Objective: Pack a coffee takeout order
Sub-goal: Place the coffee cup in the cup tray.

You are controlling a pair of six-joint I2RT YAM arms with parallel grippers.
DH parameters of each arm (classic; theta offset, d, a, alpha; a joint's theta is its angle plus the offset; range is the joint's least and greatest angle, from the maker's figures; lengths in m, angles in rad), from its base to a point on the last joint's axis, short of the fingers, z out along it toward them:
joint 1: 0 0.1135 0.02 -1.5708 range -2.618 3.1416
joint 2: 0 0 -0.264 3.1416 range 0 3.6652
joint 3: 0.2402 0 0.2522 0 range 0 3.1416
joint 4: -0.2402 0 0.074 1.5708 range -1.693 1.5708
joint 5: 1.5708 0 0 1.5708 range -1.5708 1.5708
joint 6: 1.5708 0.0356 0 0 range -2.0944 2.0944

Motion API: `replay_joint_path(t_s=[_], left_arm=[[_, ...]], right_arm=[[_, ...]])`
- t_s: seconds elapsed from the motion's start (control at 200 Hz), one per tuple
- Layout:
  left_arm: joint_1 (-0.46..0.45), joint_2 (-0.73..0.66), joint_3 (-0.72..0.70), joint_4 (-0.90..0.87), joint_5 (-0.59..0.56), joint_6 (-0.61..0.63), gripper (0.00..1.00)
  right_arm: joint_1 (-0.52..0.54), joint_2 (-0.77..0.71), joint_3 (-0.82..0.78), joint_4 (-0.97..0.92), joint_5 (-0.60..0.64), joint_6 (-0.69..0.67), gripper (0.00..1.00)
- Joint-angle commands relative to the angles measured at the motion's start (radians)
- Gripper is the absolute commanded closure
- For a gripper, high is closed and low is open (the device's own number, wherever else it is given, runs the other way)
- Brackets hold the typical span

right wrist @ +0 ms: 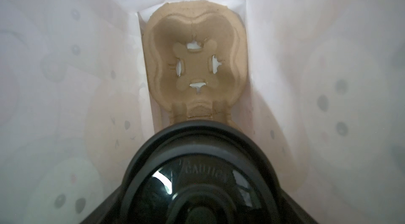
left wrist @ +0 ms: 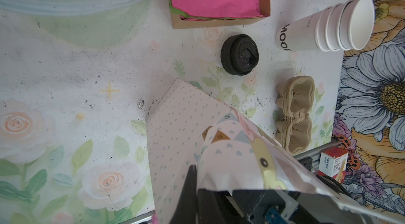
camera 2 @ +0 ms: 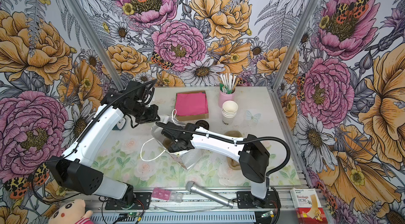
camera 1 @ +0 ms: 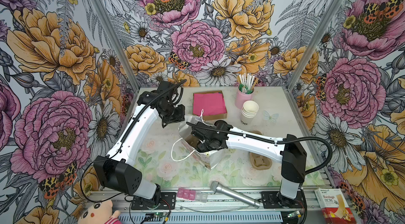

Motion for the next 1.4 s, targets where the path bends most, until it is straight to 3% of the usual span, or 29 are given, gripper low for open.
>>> replay_joint_path(t_s=[0.0, 1.396], left_arm=[[0.009, -0.002, 0.012, 0.01, -0.01, 0.012, 1.0], [0.008, 0.033, 0.043, 0.009, 0.003, 0.017, 1.0]], right_arm=[[0.002, 0.017, -0.003, -0.02, -0.033, 0.027, 0.12], [-0.007, 0.01, 0.091, -0.023, -0.047, 0.027, 0.02]])
